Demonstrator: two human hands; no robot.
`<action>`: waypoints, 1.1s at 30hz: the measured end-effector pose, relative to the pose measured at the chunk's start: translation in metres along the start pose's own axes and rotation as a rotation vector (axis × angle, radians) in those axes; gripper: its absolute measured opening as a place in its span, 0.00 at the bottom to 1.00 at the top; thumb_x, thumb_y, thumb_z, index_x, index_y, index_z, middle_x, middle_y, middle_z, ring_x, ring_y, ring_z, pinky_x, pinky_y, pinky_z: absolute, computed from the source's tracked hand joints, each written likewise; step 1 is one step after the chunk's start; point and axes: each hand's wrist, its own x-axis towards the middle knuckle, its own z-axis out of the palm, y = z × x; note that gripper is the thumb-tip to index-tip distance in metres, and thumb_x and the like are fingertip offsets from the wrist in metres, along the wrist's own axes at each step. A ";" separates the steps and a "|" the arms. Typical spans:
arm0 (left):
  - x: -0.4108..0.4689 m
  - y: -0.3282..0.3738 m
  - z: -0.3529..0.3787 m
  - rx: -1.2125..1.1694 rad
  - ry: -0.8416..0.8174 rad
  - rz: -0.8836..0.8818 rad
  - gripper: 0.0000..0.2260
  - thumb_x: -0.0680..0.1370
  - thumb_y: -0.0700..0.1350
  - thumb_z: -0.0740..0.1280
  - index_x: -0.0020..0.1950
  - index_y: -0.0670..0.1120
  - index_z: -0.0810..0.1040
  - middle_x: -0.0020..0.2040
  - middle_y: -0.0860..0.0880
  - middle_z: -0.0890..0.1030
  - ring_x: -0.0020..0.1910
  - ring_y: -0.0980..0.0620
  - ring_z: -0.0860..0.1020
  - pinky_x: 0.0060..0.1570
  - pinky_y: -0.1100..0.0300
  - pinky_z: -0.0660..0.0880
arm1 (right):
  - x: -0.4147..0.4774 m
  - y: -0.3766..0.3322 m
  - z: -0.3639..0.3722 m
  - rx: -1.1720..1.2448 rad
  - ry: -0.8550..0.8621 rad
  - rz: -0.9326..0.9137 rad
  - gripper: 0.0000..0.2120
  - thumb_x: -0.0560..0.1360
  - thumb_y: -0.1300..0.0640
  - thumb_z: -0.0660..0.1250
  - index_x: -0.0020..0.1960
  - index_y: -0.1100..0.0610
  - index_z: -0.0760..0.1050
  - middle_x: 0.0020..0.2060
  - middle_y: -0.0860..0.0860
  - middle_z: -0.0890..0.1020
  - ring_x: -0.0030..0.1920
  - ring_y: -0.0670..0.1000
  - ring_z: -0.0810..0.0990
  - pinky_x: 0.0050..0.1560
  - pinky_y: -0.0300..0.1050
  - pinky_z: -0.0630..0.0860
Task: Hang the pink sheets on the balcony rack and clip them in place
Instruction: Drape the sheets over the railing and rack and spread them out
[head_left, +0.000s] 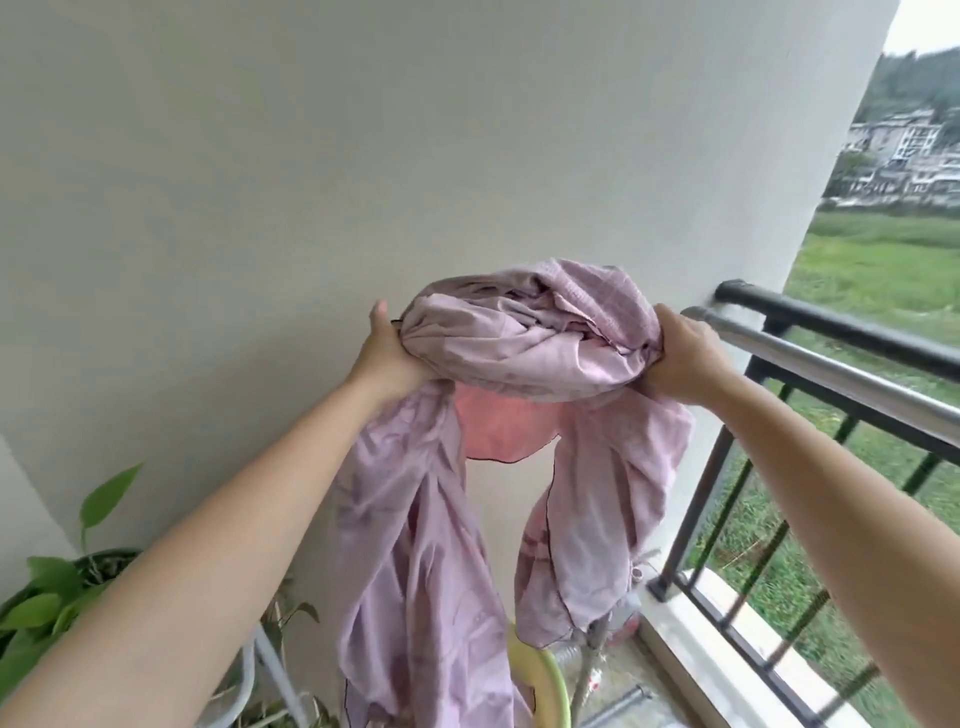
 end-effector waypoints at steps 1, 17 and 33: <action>0.003 -0.001 0.000 0.071 -0.074 0.002 0.30 0.64 0.42 0.80 0.63 0.48 0.73 0.47 0.57 0.79 0.48 0.55 0.78 0.44 0.63 0.75 | 0.004 0.002 -0.004 -0.002 0.043 0.025 0.17 0.67 0.57 0.69 0.55 0.56 0.71 0.45 0.57 0.81 0.47 0.63 0.79 0.43 0.53 0.76; 0.052 -0.017 0.010 0.470 0.297 -0.059 0.25 0.68 0.51 0.75 0.58 0.43 0.69 0.52 0.40 0.81 0.52 0.37 0.80 0.43 0.52 0.72 | 0.116 -0.008 -0.004 -0.215 -0.285 -0.196 0.12 0.71 0.50 0.64 0.49 0.58 0.72 0.48 0.55 0.78 0.43 0.59 0.82 0.41 0.52 0.82; 0.120 0.113 0.096 0.454 0.550 0.414 0.13 0.73 0.46 0.67 0.52 0.42 0.68 0.46 0.40 0.80 0.45 0.34 0.78 0.37 0.54 0.64 | 0.173 0.052 -0.125 -0.023 0.448 0.033 0.13 0.74 0.63 0.61 0.58 0.65 0.66 0.53 0.65 0.74 0.51 0.65 0.75 0.43 0.52 0.65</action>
